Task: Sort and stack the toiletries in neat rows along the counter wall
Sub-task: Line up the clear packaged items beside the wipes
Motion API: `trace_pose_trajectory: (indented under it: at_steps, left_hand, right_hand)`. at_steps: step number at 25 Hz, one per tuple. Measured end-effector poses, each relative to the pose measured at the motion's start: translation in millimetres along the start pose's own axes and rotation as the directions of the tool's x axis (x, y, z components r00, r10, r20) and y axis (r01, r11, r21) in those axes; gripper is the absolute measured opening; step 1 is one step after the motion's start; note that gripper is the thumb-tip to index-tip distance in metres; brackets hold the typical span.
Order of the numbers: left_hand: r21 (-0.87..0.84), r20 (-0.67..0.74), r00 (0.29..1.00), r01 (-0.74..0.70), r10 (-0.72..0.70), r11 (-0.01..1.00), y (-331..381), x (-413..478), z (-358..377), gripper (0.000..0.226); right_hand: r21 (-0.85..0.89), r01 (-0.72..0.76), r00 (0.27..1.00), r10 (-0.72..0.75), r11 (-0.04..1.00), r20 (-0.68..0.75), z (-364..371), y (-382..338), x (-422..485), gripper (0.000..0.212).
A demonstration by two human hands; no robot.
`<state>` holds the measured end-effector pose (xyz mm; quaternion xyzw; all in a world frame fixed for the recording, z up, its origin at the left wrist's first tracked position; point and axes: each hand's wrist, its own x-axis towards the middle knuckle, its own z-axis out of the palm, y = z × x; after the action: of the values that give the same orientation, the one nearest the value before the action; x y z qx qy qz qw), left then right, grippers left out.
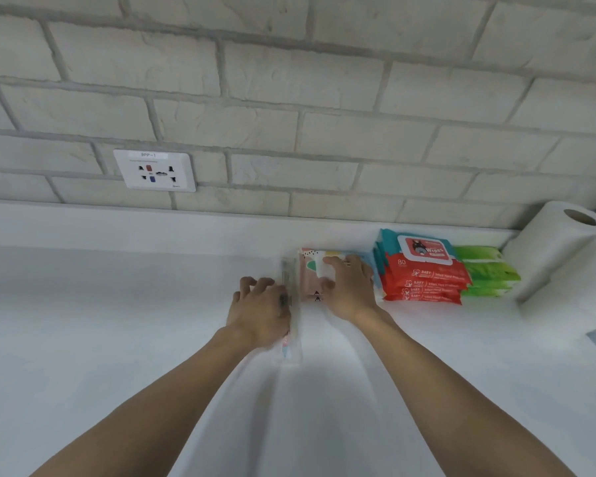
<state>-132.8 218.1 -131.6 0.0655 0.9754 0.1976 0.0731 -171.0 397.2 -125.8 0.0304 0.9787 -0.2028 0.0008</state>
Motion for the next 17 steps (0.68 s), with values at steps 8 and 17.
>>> trace_pose_trajectory:
  at_steps: [8,17]
  left_hand:
    - [0.127,-0.008,0.997,-0.070,0.071,0.989,-0.5,-2.2,9.8,0.042]
    - [0.014,-0.030,0.998,-0.061,0.062,0.998,-4.6,-6.6,5.1,0.046]
  right_hand:
    - [0.029,0.042,0.999,-0.042,0.999,0.003,-3.5,4.3,-0.8,0.047]
    - [-0.092,0.032,0.997,-0.025,0.995,0.071,-4.9,-1.0,-0.6,0.053]
